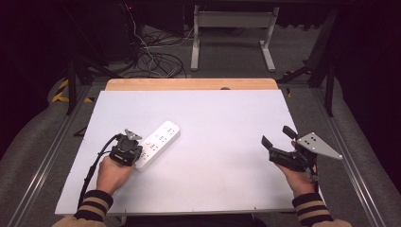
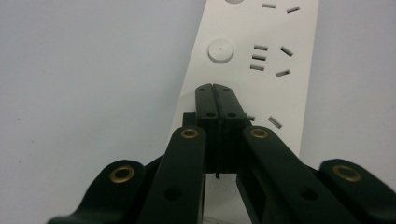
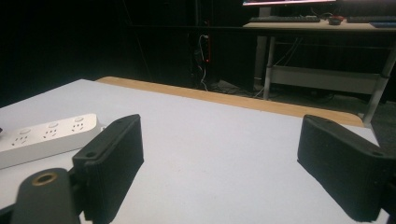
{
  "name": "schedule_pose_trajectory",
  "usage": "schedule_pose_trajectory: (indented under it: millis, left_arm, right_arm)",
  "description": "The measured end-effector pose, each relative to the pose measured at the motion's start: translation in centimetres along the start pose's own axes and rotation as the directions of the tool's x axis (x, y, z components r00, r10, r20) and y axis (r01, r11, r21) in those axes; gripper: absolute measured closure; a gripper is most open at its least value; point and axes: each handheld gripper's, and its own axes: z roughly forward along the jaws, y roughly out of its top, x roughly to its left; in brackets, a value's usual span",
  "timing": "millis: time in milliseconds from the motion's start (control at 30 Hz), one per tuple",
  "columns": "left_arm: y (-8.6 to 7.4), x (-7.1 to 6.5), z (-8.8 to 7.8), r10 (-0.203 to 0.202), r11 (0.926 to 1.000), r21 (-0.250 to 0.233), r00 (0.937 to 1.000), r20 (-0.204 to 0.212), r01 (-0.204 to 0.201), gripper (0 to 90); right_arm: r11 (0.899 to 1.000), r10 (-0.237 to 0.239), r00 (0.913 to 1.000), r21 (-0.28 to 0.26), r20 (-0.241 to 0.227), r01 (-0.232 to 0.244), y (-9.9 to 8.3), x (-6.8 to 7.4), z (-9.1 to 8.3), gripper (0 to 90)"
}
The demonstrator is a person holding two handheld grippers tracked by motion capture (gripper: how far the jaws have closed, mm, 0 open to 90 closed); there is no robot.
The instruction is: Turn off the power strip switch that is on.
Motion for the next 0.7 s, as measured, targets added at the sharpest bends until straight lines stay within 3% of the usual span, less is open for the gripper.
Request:
schedule_pose_trajectory:
  millis: [433,633,700]
  left_arm:
    - [0.02,0.2,0.07,0.006,1.0,0.006,1.0,-0.001,-0.006,90.0]
    - [0.1,0.47,0.15,-0.011,0.9999,0.009,0.9998,0.018,0.01,90.0]
    - [0.13,0.35,0.18,0.002,1.0,0.007,1.0,0.009,-0.002,90.0]
  right_arm:
    - [1.0,-0.003,1.0,0.0,-0.007,0.003,-0.01,0.12,0.02,14.8]
    - [1.0,0.0,0.9999,-0.002,-0.01,0.0,0.02,0.16,-0.03,14.8]
    - [1.0,0.004,0.9999,0.0,-0.009,-0.004,0.0,0.12,0.0,14.8]
